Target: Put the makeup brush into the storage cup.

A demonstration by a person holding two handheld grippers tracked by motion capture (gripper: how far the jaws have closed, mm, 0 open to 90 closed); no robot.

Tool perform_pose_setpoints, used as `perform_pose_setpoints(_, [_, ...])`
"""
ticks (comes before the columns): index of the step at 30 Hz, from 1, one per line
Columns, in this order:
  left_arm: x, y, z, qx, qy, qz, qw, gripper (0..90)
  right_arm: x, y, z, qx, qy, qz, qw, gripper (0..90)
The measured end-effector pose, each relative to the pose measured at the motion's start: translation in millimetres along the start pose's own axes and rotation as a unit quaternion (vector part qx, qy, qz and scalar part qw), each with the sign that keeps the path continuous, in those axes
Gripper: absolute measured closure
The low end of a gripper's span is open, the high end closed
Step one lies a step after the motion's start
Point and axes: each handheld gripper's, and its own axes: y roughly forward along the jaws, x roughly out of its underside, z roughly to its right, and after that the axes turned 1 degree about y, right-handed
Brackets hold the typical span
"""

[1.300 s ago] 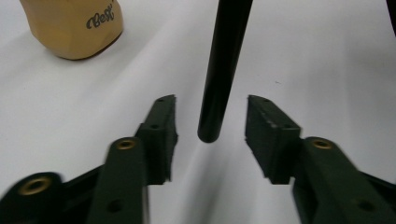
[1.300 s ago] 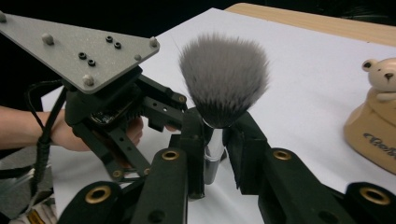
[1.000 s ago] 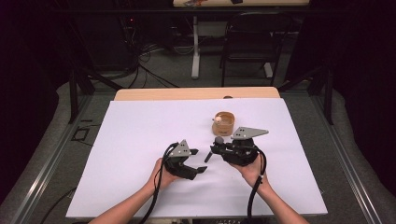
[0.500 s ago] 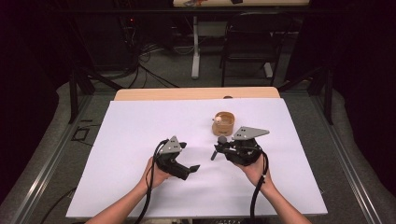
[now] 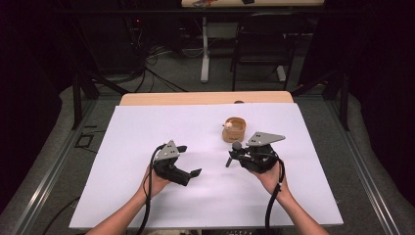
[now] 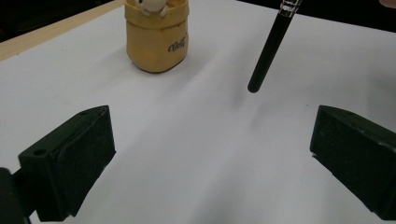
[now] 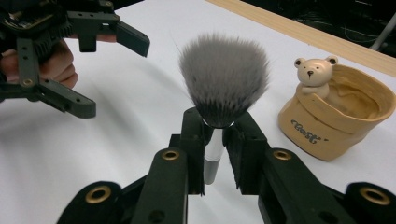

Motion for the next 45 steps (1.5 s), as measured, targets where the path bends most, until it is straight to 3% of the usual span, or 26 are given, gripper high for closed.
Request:
perform_pose_setpoints(13, [7.5, -19.9, -9.0, -0.022, -0.004, 0.041, 0.9989, 0.1, 2.0, -4.3, 8.3, 0.014, 0.003, -0.010, 0.9999, 77.0])
perform_pose_setpoints(26, [15.9, -37.4, -15.8, -0.032, -0.005, 0.048, 0.9983, 0.1, 3.6, -10.9, 17.8, 0.031, 0.014, -0.015, 0.9993, 77.0])
perform_pose_setpoints(31, [20.6, -44.1, -17.2, -0.049, -0.001, 0.051, 0.9975, 0.2, 3.4, -12.6, 20.2, 0.037, 0.011, -0.022, 0.9990, 77.0])
perform_pose_setpoints(40, [27.6, -54.6, -21.2, -0.055, -0.002, 0.057, 0.9968, 0.2, 3.7, -13.7, 24.6, 0.048, 0.010, -0.029, 0.9984, 77.0])
perform_pose_setpoints(41, [29.2, -56.1, -22.3, -0.045, -0.002, 0.060, 0.9972, 0.2, 3.3, -14.3, 25.3, 0.049, 0.008, -0.033, 0.9982, 77.0])
perform_pose_setpoints(45, [33.1, -61.6, -23.1, -0.054, -0.002, 0.058, 0.9968, 0.2, 2.0, -16.6, 28.1, 0.056, 0.007, -0.035, 0.9978, 77.0])
